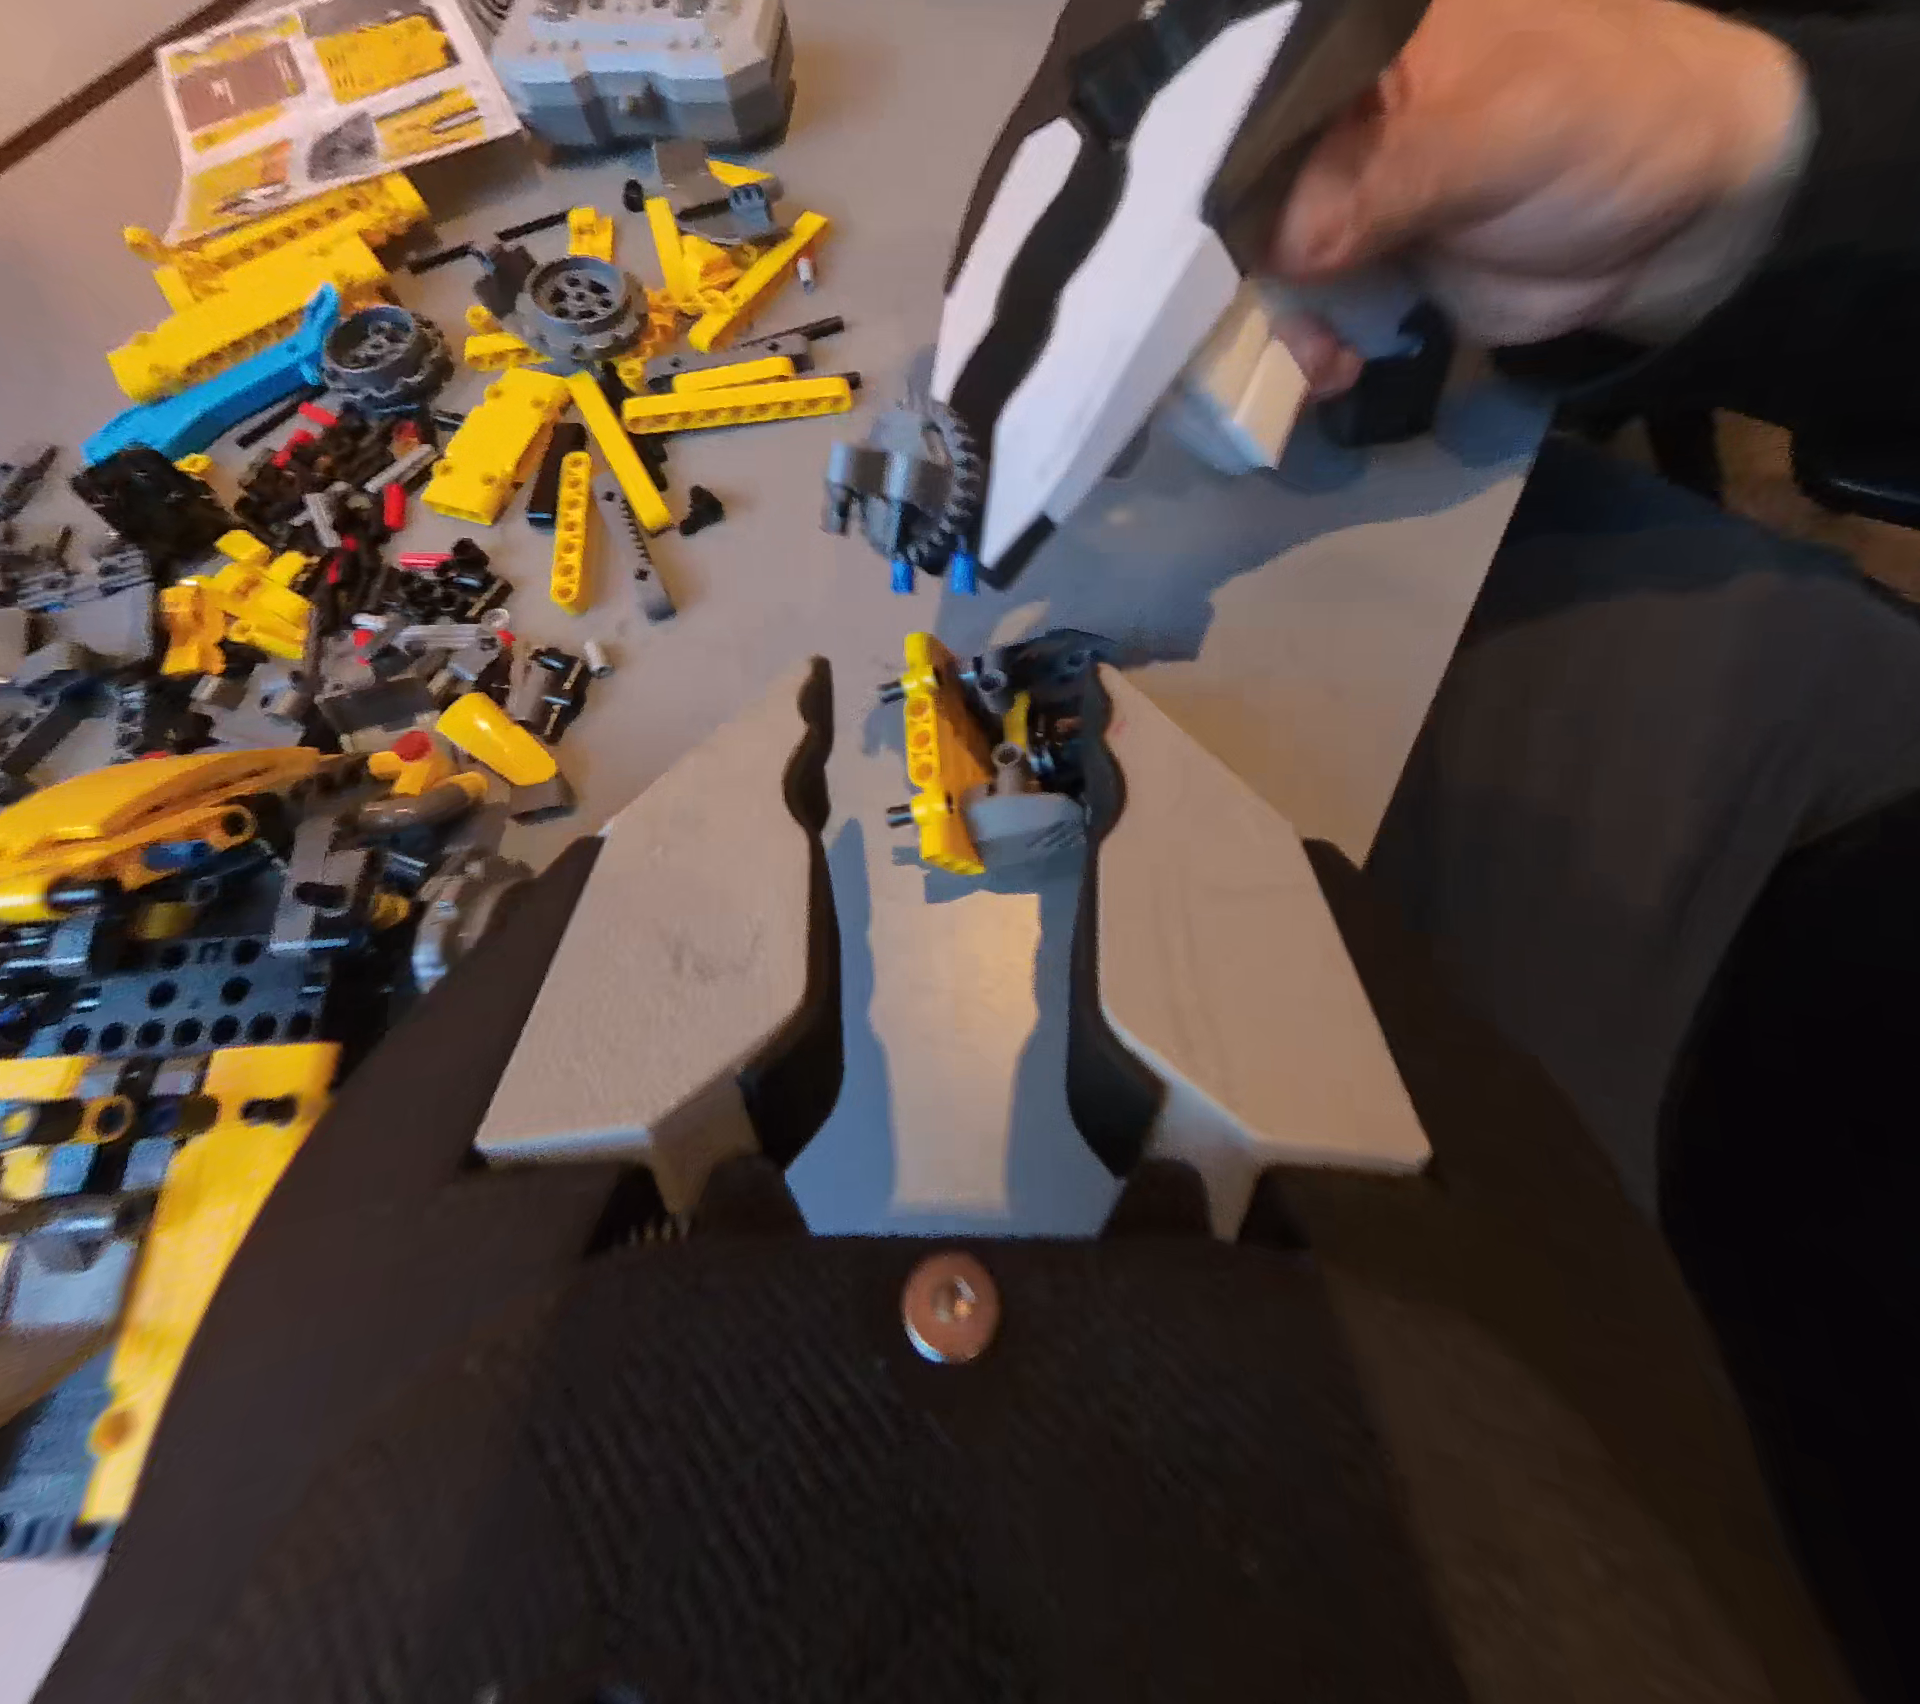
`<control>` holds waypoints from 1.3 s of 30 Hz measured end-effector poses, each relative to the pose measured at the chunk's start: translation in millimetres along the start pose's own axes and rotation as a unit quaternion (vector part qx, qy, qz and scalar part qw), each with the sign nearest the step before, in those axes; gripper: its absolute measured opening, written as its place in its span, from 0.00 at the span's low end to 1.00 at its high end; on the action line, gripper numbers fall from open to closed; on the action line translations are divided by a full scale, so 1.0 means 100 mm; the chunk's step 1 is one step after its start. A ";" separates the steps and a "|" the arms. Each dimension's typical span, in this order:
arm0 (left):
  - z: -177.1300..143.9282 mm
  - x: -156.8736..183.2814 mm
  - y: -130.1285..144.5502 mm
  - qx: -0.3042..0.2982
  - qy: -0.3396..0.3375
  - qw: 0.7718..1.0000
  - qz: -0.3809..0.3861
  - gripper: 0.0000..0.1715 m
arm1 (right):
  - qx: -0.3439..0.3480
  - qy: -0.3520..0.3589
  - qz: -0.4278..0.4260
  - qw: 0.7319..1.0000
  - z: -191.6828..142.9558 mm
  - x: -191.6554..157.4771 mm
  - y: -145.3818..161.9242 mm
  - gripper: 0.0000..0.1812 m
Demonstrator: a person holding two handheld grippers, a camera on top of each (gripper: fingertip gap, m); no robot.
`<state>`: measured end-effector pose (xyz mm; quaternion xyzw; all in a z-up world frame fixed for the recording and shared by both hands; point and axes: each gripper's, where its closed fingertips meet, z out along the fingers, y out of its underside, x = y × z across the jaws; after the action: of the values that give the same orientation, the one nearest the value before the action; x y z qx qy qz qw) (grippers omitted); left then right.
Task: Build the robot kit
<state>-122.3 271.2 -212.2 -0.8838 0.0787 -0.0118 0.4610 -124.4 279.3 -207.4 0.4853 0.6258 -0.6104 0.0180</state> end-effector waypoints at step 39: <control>-0.33 0.62 0.12 0.006 0.054 0.997 0.060 0.01 | -0.134 0.005 -0.050 0.990 0.06 -0.67 0.64 0.04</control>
<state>-65.5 228.7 -206.3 -0.8727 0.1561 -0.0324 0.4615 -52.1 221.7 -216.0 0.4499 0.7253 -0.5188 0.0488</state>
